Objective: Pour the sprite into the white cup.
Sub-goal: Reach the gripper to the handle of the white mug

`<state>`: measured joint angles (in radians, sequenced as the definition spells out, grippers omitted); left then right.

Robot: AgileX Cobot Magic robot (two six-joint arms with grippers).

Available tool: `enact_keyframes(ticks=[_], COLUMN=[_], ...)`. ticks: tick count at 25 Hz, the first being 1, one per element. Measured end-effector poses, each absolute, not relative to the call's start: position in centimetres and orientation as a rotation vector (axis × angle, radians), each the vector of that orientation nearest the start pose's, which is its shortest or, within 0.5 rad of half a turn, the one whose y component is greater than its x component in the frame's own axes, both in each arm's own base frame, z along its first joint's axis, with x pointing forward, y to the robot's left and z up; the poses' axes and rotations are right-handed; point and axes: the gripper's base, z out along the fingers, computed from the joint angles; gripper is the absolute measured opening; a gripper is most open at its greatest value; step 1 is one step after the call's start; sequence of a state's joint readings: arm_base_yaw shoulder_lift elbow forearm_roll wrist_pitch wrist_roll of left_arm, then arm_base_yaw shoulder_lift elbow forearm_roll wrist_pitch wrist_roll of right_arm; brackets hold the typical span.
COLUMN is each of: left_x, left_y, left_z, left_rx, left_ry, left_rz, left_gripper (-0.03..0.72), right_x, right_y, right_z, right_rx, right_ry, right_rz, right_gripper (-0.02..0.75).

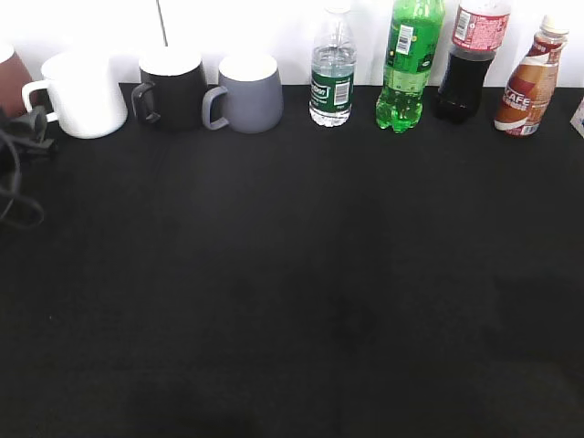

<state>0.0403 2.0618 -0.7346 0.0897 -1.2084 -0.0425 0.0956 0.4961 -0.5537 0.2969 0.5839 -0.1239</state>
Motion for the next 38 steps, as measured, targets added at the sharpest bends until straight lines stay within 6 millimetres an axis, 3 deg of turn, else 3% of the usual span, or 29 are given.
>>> enact_keyframes(ticks=[5, 8, 14, 21, 25, 29, 38], left_x=[38.6, 38.7, 38.6, 40.8, 41.3, 42.6, 42.7], left_y=[0.9, 0.9, 2.8, 2.8, 2.4, 2.4, 1.9], left_z=[12.1, 10.3, 10.1, 11.4, 9.3, 9.4, 9.5], left_rx=[0.021, 0.019, -0.038, 0.005, 0.030, 0.037, 0.085], left_ry=[1.565, 1.614, 1.597, 1.564, 1.587, 1.542, 1.522], left_rz=[-0.038, -0.039, 0.008, -0.001, -0.050, -0.066, -0.110], left_gripper=[0.438, 0.435, 0.435, 0.435, 0.428, 0.398, 0.354], right_x=[9.5, 9.5, 9.5, 9.4, 9.4, 9.4, 9.6], right_y=[2.4, 2.4, 2.4, 2.4, 2.4, 2.4, 2.4], right_z=[31.2, 31.2, 31.2, 31.1, 31.1, 31.1, 31.1], right_rx=[-0.079, -0.082, -0.084, -0.085, -0.084, -0.084, -0.085], right_ry=[2.000, 2.001, 2.008, 2.010, 2.012, 2.013, 2.020], right_rz=[0.303, 0.302, 0.302, 0.303, 0.305, 0.306, 0.305], right_gripper=[0.463, 0.463, 0.463, 0.463, 0.463, 0.463, 0.463])
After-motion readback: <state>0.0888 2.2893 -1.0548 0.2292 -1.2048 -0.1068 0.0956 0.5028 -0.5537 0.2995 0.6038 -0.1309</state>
